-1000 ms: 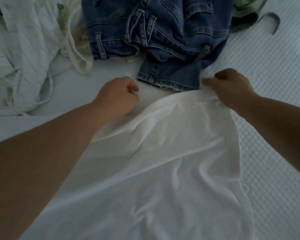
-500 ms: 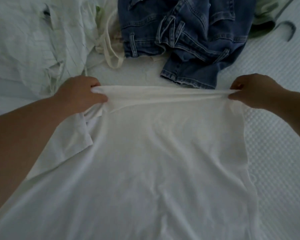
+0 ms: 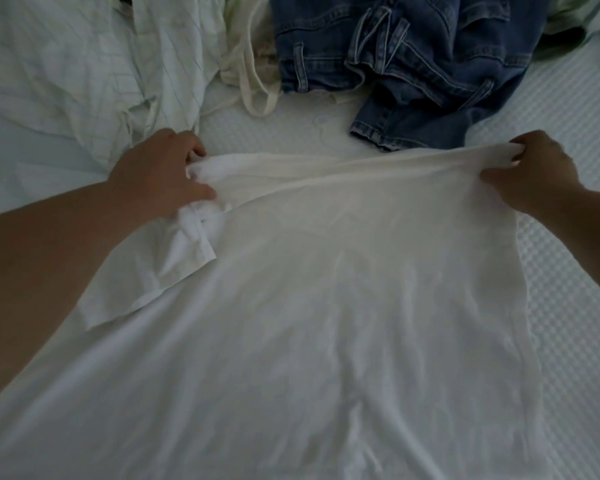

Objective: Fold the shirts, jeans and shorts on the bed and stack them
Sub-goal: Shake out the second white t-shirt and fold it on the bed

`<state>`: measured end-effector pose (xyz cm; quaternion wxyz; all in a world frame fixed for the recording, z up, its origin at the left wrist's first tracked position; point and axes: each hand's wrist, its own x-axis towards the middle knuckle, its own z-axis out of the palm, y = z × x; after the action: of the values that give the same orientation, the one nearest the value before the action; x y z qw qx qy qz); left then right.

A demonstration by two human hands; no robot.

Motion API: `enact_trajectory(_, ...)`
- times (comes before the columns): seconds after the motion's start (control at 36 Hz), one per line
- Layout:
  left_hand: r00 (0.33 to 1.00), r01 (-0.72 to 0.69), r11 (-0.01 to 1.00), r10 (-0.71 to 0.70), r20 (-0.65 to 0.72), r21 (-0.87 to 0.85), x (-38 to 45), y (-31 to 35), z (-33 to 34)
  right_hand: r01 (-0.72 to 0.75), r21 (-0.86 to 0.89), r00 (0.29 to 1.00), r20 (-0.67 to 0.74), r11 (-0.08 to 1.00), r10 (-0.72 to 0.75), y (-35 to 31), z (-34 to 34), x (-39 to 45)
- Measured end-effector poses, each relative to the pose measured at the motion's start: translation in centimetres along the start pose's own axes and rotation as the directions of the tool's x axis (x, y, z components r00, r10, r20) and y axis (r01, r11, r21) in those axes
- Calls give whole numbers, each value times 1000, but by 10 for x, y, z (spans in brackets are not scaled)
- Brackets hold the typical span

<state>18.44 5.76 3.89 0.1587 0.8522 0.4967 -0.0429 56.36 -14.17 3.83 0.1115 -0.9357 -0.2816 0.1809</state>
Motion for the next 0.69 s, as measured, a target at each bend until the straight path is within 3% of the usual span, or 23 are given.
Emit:
enact_trajectory(0.11, 989, 13, 1000, -16, -150, -23, -13, -2, 1, -56, 51, 998, -18, 997, 57, -2, 2, -9)
enact_trajectory(0.25, 995, 95, 971, -88, 39, -219, -17, -11, -5, -49, 51, 996, -67, 997, 53, -1, -5, -5)
enact_trajectory(0.36, 976, 191, 868, -216, -2, -458, -8, -12, -16, -51, 66, 998, -37, 997, 54, 1, -10, 3)
enact_trajectory(0.44, 970, 216, 820, -241, 23, -530, 0, -12, -25, -108, 98, 994, -15, 989, 110, 1, -14, 11)
enact_trajectory(0.61, 976, 195, 874, -216, 3, -445, 18, -9, -22, -83, -5, 997, 8, 997, 83, -2, -9, 17)
enact_trajectory(0.69, 986, 140, 965, -156, -57, -220, 24, -9, -18, -75, 3, 997, 14, 997, 75, -3, -4, 16)
